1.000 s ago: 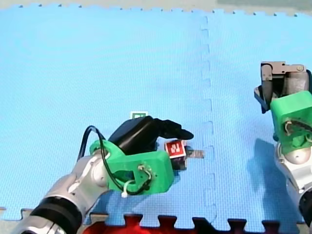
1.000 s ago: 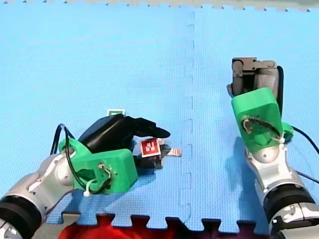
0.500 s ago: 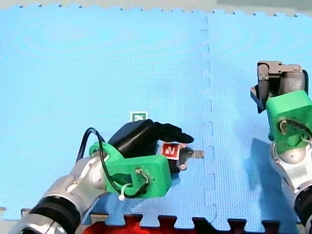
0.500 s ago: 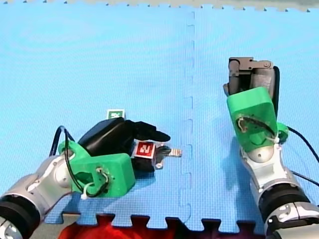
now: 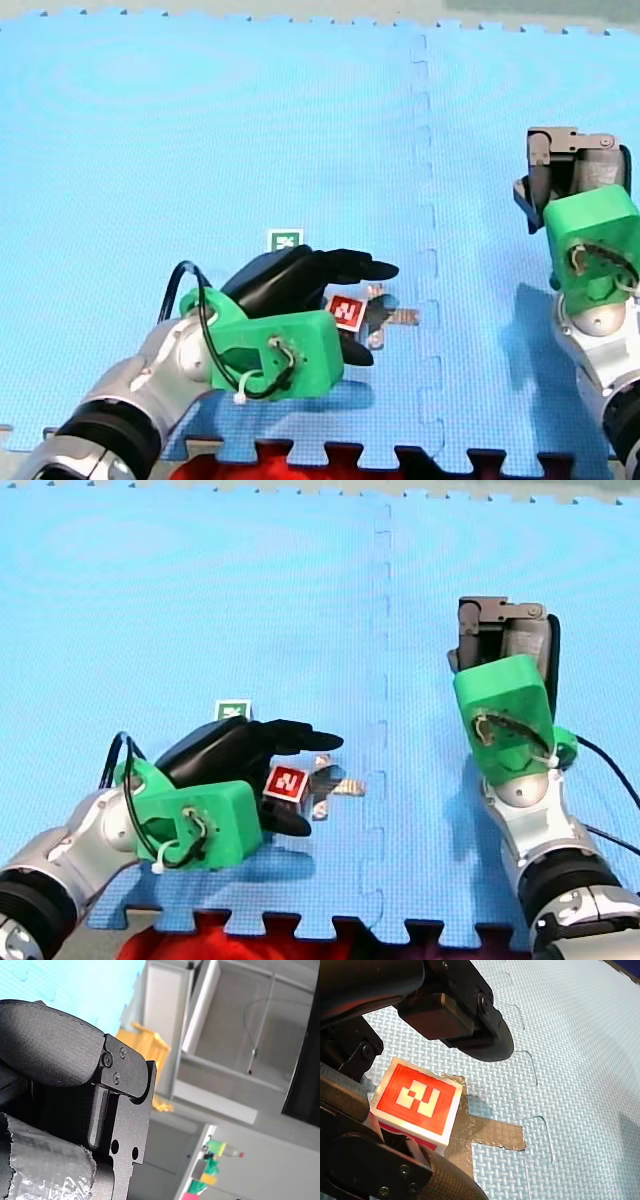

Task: Stack cube left

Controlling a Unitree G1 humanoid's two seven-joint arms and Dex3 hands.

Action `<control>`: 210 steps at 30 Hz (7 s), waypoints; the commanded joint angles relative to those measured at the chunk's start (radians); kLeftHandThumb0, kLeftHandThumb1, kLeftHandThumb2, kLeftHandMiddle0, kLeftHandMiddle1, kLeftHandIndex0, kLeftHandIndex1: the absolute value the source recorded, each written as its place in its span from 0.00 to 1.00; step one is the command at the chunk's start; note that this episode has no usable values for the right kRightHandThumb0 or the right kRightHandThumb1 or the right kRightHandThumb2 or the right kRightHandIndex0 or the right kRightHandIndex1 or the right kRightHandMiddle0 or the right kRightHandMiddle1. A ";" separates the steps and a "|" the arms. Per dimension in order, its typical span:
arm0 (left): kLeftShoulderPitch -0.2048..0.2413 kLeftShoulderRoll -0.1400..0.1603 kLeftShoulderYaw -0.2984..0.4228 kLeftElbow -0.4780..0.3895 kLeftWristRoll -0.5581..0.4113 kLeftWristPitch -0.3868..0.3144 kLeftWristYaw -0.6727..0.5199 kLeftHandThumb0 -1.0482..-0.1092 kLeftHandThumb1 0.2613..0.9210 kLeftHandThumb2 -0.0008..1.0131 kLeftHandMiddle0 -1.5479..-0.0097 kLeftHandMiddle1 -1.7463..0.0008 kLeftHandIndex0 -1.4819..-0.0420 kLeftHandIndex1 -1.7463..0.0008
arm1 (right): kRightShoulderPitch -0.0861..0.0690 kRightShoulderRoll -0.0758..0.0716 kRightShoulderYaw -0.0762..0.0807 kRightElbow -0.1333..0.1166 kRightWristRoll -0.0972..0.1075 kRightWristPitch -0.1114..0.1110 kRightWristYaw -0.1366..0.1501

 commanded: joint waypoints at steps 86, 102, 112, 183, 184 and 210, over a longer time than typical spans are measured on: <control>0.168 0.365 0.270 -0.376 -0.181 -0.097 -0.024 0.00 0.94 0.01 0.48 0.00 0.85 0.99 | 0.031 -0.055 -0.022 0.020 0.015 -0.034 0.061; 0.109 0.305 0.312 -0.237 -0.151 -0.083 0.089 0.00 0.92 0.00 0.43 0.00 0.73 0.96 | 0.050 -0.061 -0.019 0.023 0.006 -0.044 0.064; -0.023 0.280 0.272 -0.061 -0.125 -0.024 0.044 0.00 0.84 0.00 0.39 0.00 0.58 0.96 | 0.059 -0.070 -0.014 0.014 -0.001 -0.047 0.062; -0.080 0.156 0.190 0.153 -0.103 -0.031 -0.028 0.00 0.78 0.00 0.44 0.97 0.62 1.00 | 0.079 -0.107 -0.028 -0.022 0.019 -0.125 0.109; -0.083 0.155 0.192 0.158 -0.107 -0.031 -0.037 0.00 0.78 0.00 0.46 0.98 0.64 1.00 | 0.078 -0.107 -0.029 -0.021 0.018 -0.125 0.109; -0.123 0.172 0.188 0.167 -0.082 -0.021 -0.068 0.84 0.66 0.01 0.53 0.02 0.74 1.00 | 0.083 -0.106 -0.024 -0.026 0.001 -0.122 0.080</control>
